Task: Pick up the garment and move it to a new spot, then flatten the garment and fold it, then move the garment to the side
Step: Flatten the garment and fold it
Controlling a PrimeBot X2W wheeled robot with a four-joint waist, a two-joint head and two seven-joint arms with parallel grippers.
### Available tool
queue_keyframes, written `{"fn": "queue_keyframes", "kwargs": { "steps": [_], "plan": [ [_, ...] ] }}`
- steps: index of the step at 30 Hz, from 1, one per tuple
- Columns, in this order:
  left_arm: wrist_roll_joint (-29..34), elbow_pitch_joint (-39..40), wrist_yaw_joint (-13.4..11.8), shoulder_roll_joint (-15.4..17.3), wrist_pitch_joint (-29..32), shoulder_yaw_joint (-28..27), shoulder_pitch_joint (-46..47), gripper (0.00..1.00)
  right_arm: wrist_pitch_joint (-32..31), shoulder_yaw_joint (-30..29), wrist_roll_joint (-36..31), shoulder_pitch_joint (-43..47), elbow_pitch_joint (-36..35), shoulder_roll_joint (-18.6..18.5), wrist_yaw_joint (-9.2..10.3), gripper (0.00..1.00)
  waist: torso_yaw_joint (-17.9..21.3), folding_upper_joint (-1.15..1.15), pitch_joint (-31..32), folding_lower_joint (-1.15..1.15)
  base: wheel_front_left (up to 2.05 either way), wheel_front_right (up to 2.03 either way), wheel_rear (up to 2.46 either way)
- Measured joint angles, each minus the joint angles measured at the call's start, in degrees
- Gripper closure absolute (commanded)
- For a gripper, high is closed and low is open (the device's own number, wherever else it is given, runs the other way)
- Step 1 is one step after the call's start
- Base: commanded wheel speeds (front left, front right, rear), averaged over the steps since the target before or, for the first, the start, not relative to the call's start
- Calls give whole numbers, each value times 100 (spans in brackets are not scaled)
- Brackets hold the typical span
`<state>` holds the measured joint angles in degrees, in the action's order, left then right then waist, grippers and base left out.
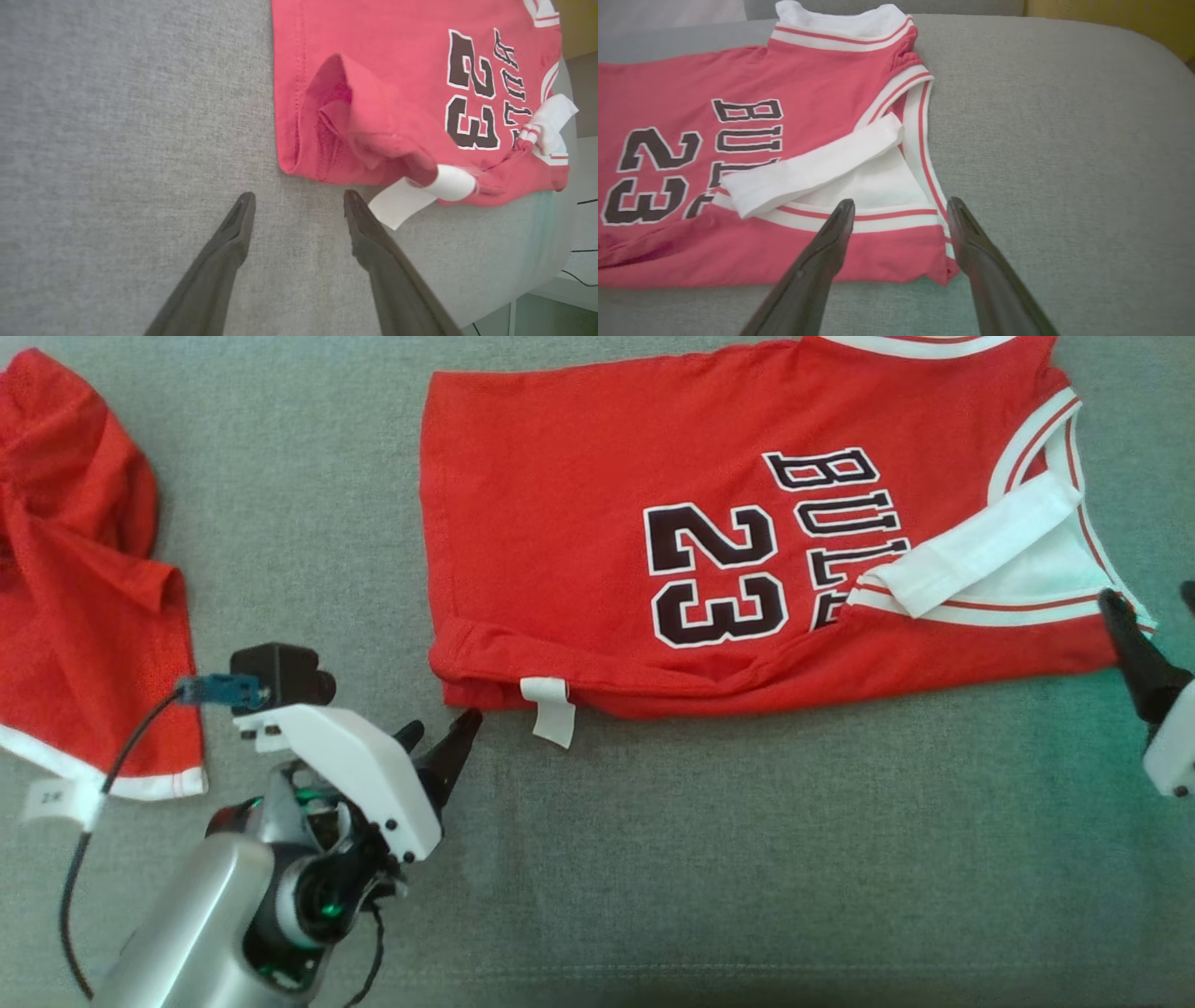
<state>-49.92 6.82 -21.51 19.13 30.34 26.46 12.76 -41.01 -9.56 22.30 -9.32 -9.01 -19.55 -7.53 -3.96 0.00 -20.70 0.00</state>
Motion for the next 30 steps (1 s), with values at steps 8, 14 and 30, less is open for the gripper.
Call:
{"fn": "queue_keyframes", "kwargs": {
  "steps": [8,14,30],
  "plan": [
    [204,-536,237,-98,-279,163,273,0,-1,-55,-121,101,151,-58,0,0,93,0,-4,0,0,0,0],
    [292,-689,292,-107,-374,220,361,0,-55,-43,-186,101,281,-80,0,0,127,0,-16,0,0,0,0],
    [345,-797,444,-134,-402,278,794,31,-549,321,-201,-639,1211,-111,0,0,75,0,-443,0,0,0,0]
  ]
}}
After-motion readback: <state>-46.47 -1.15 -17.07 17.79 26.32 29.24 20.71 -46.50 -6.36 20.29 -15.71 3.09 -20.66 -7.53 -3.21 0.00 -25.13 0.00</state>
